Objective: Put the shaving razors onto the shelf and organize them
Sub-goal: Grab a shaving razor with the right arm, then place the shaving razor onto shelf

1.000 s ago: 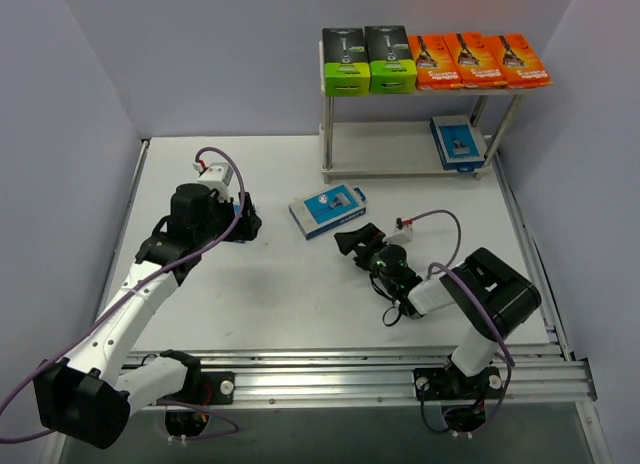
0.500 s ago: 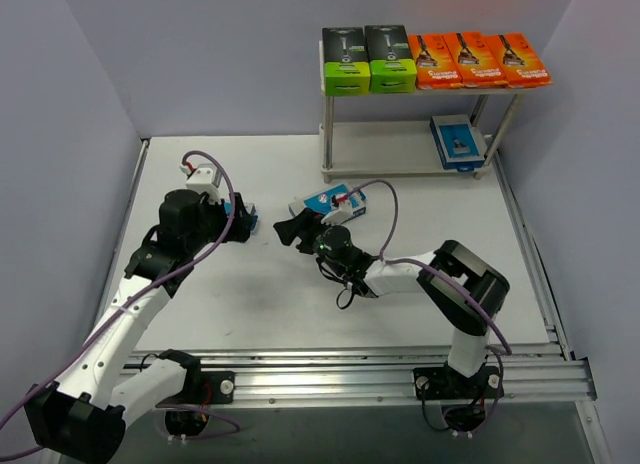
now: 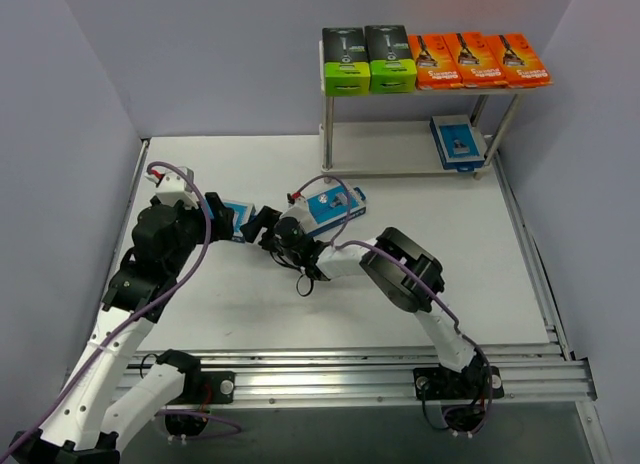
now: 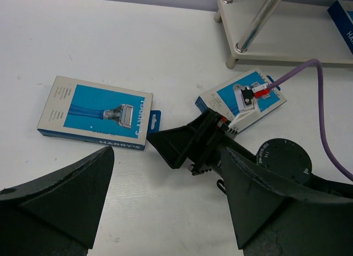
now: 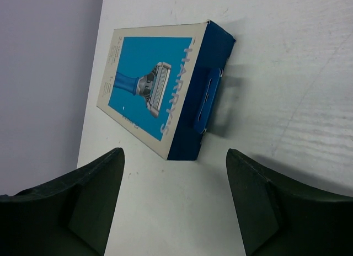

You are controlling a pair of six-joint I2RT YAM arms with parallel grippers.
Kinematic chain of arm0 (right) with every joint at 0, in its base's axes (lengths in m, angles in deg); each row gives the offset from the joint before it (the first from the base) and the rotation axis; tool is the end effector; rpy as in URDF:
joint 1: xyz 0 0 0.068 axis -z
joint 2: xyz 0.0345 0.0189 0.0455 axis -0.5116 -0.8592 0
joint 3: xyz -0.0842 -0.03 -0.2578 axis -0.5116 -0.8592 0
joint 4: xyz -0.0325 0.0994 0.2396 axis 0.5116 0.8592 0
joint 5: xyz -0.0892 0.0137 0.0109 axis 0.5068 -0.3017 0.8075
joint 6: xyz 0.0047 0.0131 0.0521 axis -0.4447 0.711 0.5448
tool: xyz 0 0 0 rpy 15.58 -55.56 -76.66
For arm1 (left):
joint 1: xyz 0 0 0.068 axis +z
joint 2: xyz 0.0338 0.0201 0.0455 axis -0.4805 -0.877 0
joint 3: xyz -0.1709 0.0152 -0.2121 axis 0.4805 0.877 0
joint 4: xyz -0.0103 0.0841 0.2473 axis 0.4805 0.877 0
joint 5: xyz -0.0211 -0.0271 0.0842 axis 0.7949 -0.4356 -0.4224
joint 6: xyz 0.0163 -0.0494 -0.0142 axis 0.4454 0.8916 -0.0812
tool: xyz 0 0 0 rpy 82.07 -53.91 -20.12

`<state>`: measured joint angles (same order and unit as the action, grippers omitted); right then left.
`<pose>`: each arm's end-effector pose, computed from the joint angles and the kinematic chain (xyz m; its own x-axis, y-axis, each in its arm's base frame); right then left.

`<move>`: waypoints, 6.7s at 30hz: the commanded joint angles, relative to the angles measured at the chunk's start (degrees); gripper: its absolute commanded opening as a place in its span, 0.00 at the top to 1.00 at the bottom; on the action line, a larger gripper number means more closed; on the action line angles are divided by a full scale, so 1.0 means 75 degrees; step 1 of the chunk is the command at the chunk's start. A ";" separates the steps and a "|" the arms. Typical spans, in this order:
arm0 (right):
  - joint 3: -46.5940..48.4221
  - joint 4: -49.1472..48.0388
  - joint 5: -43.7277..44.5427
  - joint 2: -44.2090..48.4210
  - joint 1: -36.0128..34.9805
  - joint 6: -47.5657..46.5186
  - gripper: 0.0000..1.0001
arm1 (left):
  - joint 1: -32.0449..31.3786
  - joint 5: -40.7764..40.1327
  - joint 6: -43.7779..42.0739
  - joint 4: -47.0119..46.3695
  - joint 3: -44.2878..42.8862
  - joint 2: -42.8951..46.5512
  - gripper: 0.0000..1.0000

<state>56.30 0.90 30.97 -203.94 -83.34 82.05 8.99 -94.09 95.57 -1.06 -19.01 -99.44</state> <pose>0.2961 0.3782 0.1569 -0.6052 0.5581 -0.5677 -0.3488 0.4551 0.8193 0.1694 -0.0547 0.3662 -0.2766 -0.1956 -0.9409 0.1138 0.9655 -0.2342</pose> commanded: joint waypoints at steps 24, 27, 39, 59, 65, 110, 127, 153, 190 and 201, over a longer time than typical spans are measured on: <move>0.2345 0.0106 -0.0455 -0.2048 0.0483 0.0928 0.80 | -0.0323 -0.0175 0.0051 -0.0074 -0.0068 0.0192 0.12; 0.2146 -0.0117 -0.0525 -0.1931 0.0495 0.1046 1.00 | -0.0323 -0.0233 0.0028 -0.0098 -0.0033 0.0180 0.12; 0.0528 -0.0740 -0.1308 -0.0244 0.0776 0.0965 1.00 | -0.0311 -0.0374 -0.0207 -0.0238 0.0049 -0.0383 0.12; -0.2682 -0.0657 -0.1615 0.3763 0.1806 0.0448 1.00 | -0.0428 -0.0116 -0.0289 -0.0332 0.0131 0.0028 0.12; -0.3782 0.0079 -0.0811 0.5345 0.2462 0.0483 1.00 | -0.0475 0.0013 -0.0230 -0.0250 0.0061 0.0063 0.12; -0.3412 0.1792 0.4278 0.4926 0.5065 0.3459 1.00 | -0.1202 0.0388 -0.0007 -0.0262 0.0037 -0.0464 0.12; -0.0881 0.2753 0.5427 0.2699 0.4878 0.4678 1.00 | -0.2561 -0.0526 -0.0265 0.0078 -0.0150 -0.0769 0.12; -0.2681 0.2531 0.3671 0.5307 0.5088 0.3297 0.12 | -0.2281 -0.0281 -0.0265 0.0067 -0.0162 -0.0406 0.11; -0.1723 0.1745 -0.5249 0.3133 0.8054 -0.0454 0.57 | -0.1296 0.0223 -0.0207 0.0031 -0.0139 -0.0640 0.11; -0.0961 0.1699 -0.4979 0.2136 0.7831 -0.0243 0.61 | -0.1261 0.0376 -0.0183 -0.0015 -0.0150 -0.0804 0.11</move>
<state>46.33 14.52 -7.17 -186.87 -23.87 80.06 -0.78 -92.45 93.84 0.82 -17.80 -105.32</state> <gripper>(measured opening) 0.394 0.890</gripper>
